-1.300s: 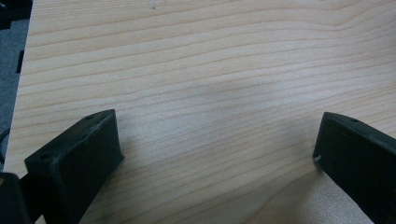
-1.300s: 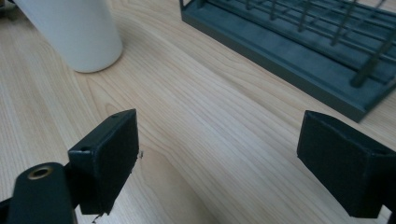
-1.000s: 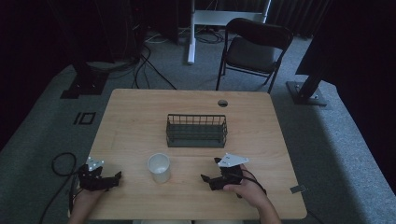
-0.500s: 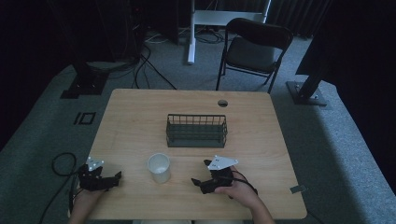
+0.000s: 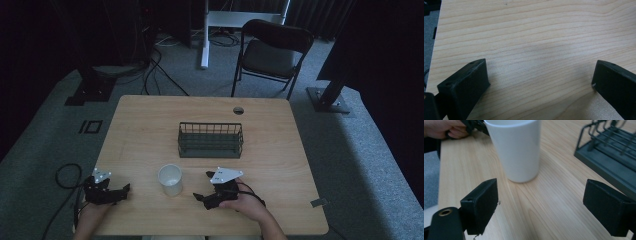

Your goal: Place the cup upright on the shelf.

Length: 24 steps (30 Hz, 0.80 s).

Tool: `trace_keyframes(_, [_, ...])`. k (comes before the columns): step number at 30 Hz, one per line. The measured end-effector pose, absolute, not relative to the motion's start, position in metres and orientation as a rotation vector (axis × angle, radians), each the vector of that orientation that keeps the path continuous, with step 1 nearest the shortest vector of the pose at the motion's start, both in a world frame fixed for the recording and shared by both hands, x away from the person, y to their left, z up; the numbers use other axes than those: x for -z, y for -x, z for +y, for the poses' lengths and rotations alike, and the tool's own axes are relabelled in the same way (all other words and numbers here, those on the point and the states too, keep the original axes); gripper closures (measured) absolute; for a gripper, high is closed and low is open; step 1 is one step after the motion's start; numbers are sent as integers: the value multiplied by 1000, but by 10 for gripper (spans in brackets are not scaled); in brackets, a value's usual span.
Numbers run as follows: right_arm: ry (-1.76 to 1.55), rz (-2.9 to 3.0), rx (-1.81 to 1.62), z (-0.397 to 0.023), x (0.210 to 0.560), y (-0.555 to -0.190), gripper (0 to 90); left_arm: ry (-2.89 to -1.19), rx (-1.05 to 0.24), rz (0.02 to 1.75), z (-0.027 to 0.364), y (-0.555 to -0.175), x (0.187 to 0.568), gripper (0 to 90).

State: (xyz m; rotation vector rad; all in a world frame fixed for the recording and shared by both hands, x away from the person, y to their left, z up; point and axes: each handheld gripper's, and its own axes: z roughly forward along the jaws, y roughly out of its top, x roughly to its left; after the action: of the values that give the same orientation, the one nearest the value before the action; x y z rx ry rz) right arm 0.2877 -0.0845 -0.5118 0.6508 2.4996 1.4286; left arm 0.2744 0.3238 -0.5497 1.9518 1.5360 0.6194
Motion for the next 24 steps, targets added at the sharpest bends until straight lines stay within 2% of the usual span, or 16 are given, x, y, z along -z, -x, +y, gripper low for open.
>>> trace_keyframes(24, [-568,2504,-1485,-36,514,-297,125,-1949,-619,1536,324,-274,550,9])
